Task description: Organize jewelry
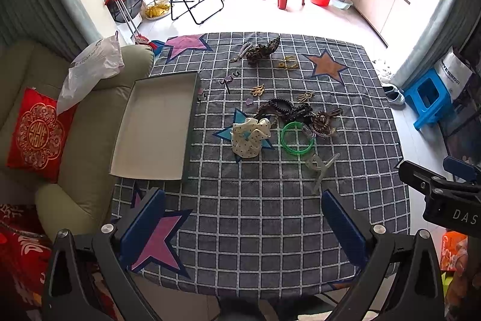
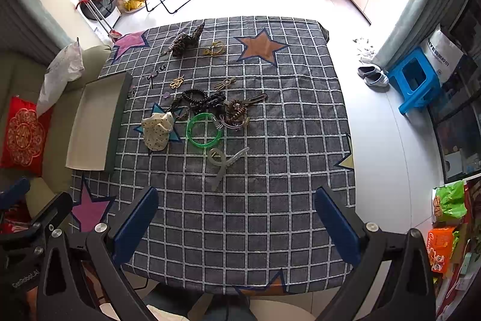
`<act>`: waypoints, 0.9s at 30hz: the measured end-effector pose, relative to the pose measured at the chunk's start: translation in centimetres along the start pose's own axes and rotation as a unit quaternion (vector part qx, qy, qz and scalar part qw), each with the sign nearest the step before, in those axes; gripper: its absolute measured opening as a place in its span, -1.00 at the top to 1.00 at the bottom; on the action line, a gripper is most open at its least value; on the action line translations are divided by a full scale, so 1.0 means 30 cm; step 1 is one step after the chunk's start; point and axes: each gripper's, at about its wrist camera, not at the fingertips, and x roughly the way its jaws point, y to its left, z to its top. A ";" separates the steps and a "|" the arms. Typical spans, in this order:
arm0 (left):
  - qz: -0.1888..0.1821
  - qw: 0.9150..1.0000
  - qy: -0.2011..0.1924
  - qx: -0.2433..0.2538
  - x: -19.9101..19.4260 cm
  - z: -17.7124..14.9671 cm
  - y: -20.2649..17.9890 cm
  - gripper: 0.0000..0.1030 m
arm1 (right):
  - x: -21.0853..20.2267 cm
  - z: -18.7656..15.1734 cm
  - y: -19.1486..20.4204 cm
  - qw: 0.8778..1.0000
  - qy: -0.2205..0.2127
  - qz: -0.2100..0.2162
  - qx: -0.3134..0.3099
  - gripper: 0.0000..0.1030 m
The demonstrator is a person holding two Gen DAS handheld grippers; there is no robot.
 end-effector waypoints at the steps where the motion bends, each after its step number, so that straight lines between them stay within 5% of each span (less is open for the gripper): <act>1: 0.000 1.000 0.001 0.000 -0.001 0.002 -0.001 -1.00 | 0.001 0.001 0.001 1.000 0.000 0.000 0.000 -1.00; 27: 0.001 1.000 0.000 -0.003 0.003 -0.010 0.023 -1.00 | -0.002 -0.003 0.009 1.000 -0.001 0.000 -0.002 -1.00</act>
